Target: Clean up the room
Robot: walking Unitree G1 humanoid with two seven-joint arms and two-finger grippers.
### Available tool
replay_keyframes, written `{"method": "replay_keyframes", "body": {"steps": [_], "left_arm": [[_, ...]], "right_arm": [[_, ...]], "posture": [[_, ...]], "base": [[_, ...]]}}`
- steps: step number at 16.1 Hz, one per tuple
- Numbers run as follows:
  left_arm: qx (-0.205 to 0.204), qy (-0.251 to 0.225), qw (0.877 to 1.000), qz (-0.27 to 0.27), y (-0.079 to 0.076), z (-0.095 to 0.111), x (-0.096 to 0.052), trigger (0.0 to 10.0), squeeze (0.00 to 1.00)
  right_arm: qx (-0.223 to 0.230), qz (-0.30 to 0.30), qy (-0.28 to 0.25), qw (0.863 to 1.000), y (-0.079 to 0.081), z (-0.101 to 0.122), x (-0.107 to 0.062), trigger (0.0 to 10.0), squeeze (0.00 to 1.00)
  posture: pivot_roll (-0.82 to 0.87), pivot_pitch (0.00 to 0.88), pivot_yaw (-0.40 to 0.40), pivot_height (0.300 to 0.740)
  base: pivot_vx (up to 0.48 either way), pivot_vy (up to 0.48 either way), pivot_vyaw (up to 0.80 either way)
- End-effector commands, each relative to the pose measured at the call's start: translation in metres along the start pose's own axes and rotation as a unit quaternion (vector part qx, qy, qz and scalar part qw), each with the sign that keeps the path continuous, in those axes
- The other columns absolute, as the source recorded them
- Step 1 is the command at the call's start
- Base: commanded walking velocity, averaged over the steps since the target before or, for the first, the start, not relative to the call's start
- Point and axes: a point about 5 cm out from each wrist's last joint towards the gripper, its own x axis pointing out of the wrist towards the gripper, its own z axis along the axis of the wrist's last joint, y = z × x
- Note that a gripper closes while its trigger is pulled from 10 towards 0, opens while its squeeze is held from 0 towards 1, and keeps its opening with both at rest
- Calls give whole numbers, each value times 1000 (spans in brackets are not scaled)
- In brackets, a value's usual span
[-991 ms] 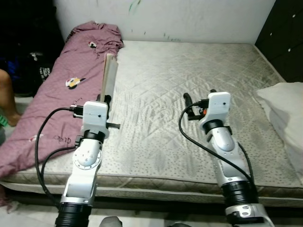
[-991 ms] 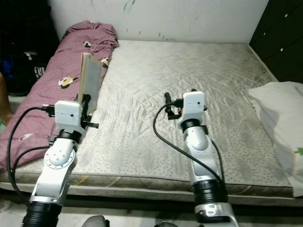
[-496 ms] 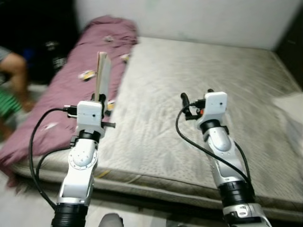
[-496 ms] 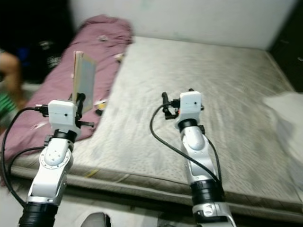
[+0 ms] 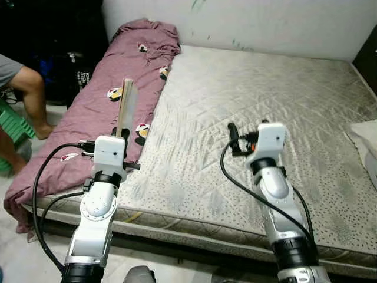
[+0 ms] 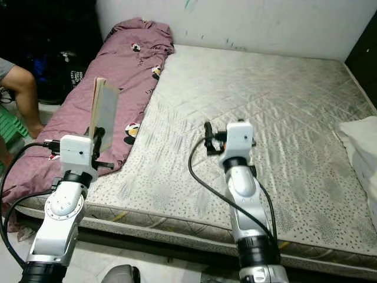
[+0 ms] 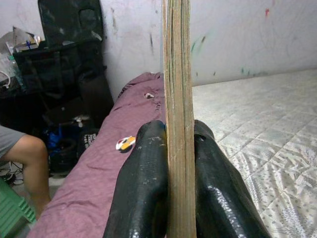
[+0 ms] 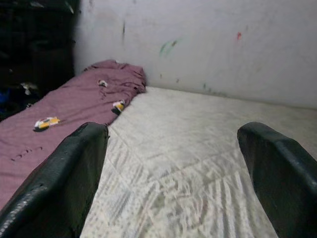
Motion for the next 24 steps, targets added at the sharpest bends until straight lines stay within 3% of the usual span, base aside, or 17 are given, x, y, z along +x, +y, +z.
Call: {"method": "replay_keyframes", "body": {"steps": [1,3,8,24], "left_arm": [[-4,-25,1000,3,4,12,0,10000,0],[-8,-19,1000,4,5,9,-5,10000,0],[-19,-6,1000,9,1,3,-14,10000,0],[-21,1,1000,2,-2,2,-16,10000,0]], "right_arm": [[5,-26,-10,1000,-7,7,1,10000,0],[1,-39,-1,999,-15,4,-5,10000,0],[-9,-31,11,999,-16,-1,-16,10000,0],[-21,-12,21,999,-17,0,-16,10000,0]], "posture": [[50,0,-13,740],[42,0,-15,740],[31,0,-14,740],[21,0,-23,740]], "base": [[0,0,0],[0,0,0],[0,-163,0],[0,-278,0]]}}
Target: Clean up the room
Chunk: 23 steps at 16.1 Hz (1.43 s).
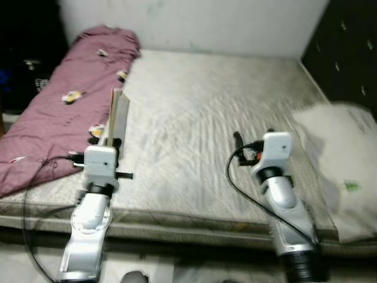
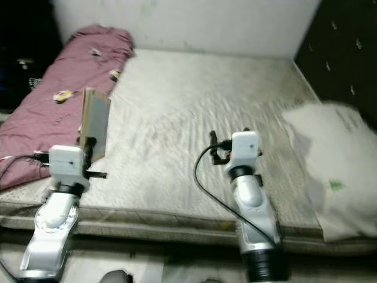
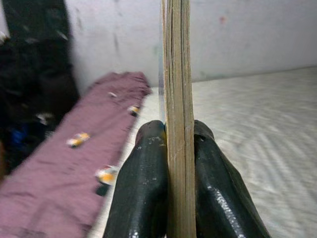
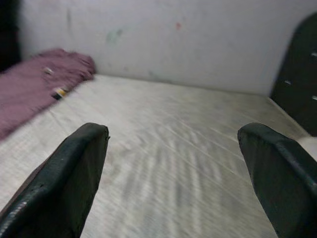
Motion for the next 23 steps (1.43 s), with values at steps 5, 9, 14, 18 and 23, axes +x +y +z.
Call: {"method": "replay_keyframes", "body": {"steps": [5,9,14,18,23], "left_arm": [[-8,-38,999,-2,1,15,3,10000,0],[-22,-46,998,-23,-1,17,1,10000,0],[-28,-47,998,-27,-1,18,2,10000,0],[-28,-47,998,-28,-1,18,2,10000,0],[-27,-45,998,-31,-1,17,3,10000,0]], "right_arm": [[-2,0,-8,1000,-1,7,4,10000,0],[1,-2,-5,1000,-1,7,3,10000,0],[3,-2,-5,1000,0,8,4,10000,0],[3,-1,-5,1000,0,8,4,10000,0],[2,-3,-4,1000,0,7,5,10000,0]], "posture": [[20,0,-29,740],[19,0,-29,740],[19,0,-29,740],[19,0,-27,740],[19,0,-25,740]], "base": [[0,-58,0],[0,0,0],[343,0,-209],[347,0,0],[320,0,0]]}}
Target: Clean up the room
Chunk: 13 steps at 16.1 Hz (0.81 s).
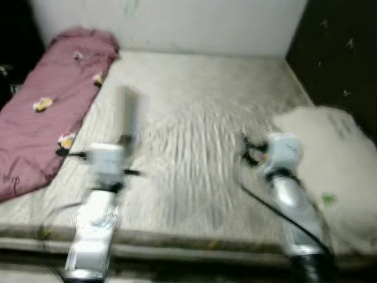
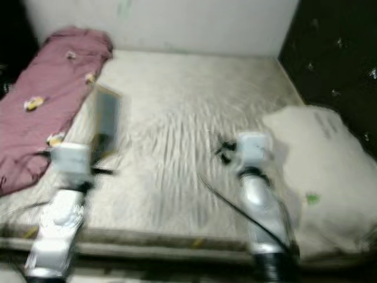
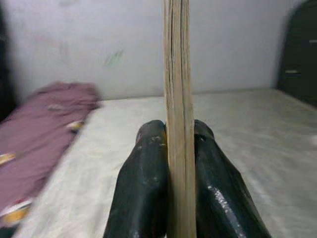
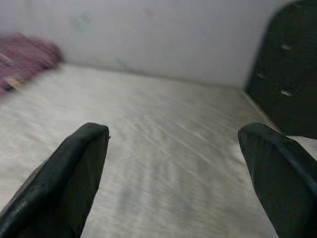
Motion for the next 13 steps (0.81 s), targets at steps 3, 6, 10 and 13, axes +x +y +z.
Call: {"method": "replay_keyframes", "body": {"steps": [3,6,10,13], "left_arm": [[18,-15,999,40,17,7,0,10000,0],[25,-10,999,42,15,7,0,10000,0],[28,-11,999,41,15,7,1,10000,0],[26,-10,999,39,14,7,1,10000,0]], "right_arm": [[8,20,-22,1000,15,12,5,10000,0],[7,20,-21,1000,15,11,4,10000,0],[-3,22,-22,1000,16,11,4,10000,0],[-4,22,-21,1000,15,11,4,10000,0]], "posture": [[20,0,-24,740],[21,0,-24,740],[19,0,-25,740],[20,0,-27,740]], "base": [[96,0,0],[0,0,0],[0,-218,0],[0,-303,0]]}}
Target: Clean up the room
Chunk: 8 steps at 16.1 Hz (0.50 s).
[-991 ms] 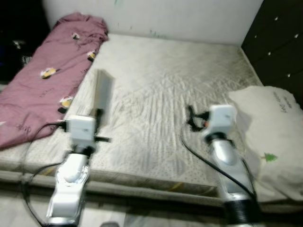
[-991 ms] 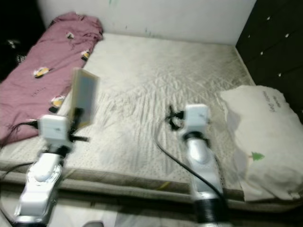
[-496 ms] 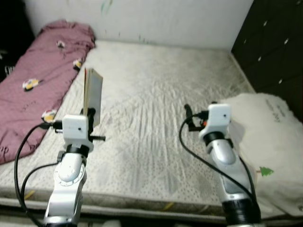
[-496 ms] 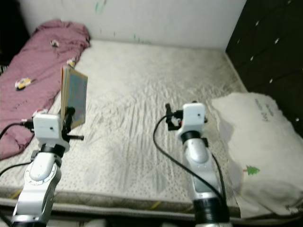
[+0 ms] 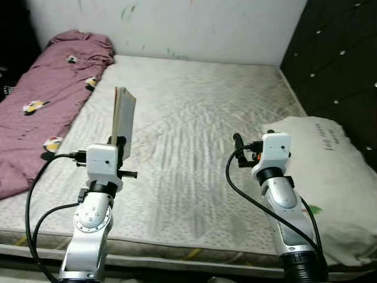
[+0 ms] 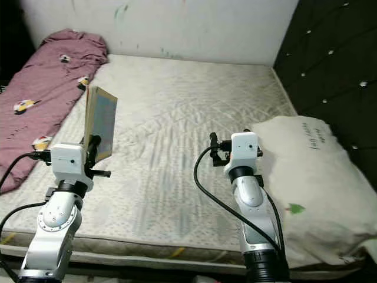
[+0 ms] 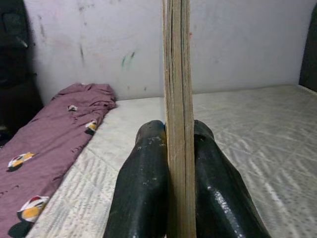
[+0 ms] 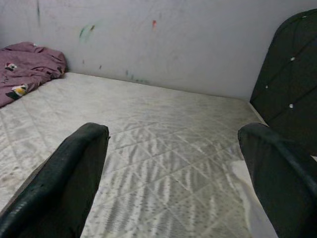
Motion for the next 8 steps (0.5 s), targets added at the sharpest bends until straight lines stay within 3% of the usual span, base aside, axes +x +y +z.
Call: {"method": "replay_keyframes", "body": {"steps": [1,6,8], "left_arm": [[1,-23,1000,-6,-3,10,3,10000,0],[-1,-24,1000,-7,-4,10,4,10000,0],[-7,-27,1000,-15,-6,11,3,10000,0]], "right_arm": [[-2,-5,-5,1000,-3,4,1,10000,0],[-6,-3,-7,1000,-3,5,3,10000,0],[-7,-2,-7,1000,-3,5,3,10000,0]], "posture": [[20,0,-29,740],[21,0,-33,740],[21,0,-34,740]], "base": [[0,-304,0],[0,-305,0],[0,0,0]]}}
